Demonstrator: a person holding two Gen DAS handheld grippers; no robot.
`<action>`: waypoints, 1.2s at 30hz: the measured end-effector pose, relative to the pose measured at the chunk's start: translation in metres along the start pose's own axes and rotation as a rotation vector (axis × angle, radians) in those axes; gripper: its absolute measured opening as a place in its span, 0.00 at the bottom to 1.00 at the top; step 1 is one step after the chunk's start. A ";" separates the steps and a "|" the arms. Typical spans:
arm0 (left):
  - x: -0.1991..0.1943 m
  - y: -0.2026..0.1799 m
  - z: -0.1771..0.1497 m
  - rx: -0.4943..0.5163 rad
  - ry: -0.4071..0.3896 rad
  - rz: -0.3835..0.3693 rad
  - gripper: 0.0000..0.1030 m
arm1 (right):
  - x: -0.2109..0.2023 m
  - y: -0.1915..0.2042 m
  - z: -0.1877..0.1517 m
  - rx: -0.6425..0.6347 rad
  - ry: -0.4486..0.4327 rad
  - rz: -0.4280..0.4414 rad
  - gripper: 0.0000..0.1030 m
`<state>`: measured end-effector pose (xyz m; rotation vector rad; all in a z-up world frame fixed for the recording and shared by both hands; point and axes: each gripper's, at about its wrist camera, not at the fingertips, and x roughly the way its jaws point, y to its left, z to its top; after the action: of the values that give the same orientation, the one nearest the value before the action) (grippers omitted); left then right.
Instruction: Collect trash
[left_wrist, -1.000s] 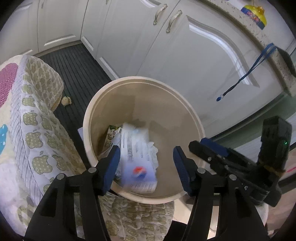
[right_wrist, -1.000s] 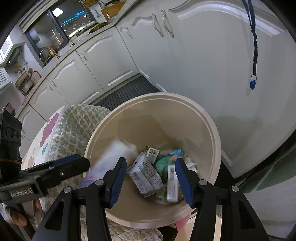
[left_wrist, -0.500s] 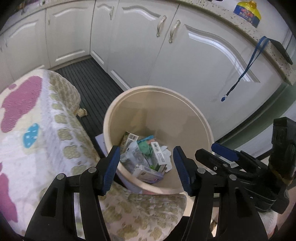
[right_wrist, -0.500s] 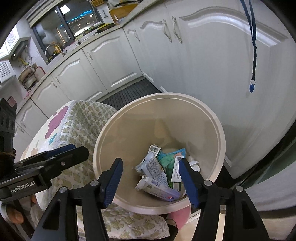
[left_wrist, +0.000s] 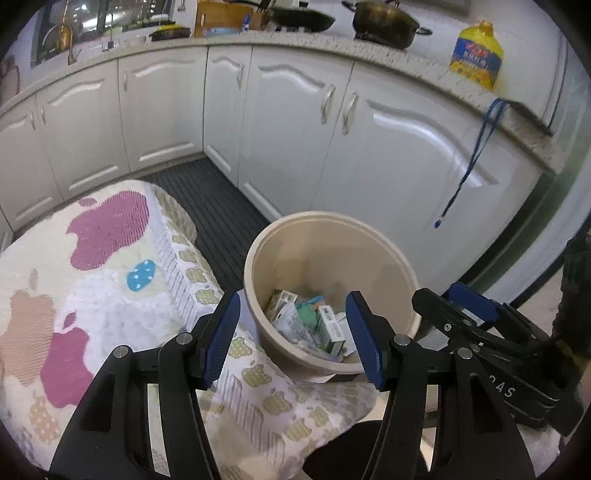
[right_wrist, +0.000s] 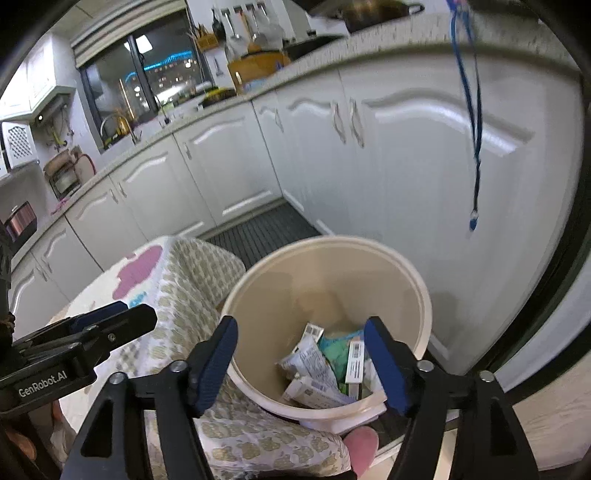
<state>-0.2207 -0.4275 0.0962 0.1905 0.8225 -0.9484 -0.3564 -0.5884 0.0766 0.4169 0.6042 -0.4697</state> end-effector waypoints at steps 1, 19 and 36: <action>-0.006 0.001 0.000 0.001 -0.012 0.002 0.56 | -0.005 0.003 0.001 -0.006 -0.015 -0.005 0.67; -0.101 -0.010 -0.008 0.064 -0.229 0.086 0.57 | -0.084 0.047 0.005 -0.080 -0.183 -0.074 0.79; -0.122 -0.007 -0.010 0.064 -0.292 0.100 0.57 | -0.104 0.061 0.001 -0.074 -0.254 -0.055 0.88</action>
<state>-0.2697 -0.3478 0.1754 0.1425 0.5099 -0.8834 -0.3985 -0.5085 0.1566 0.2654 0.3865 -0.5420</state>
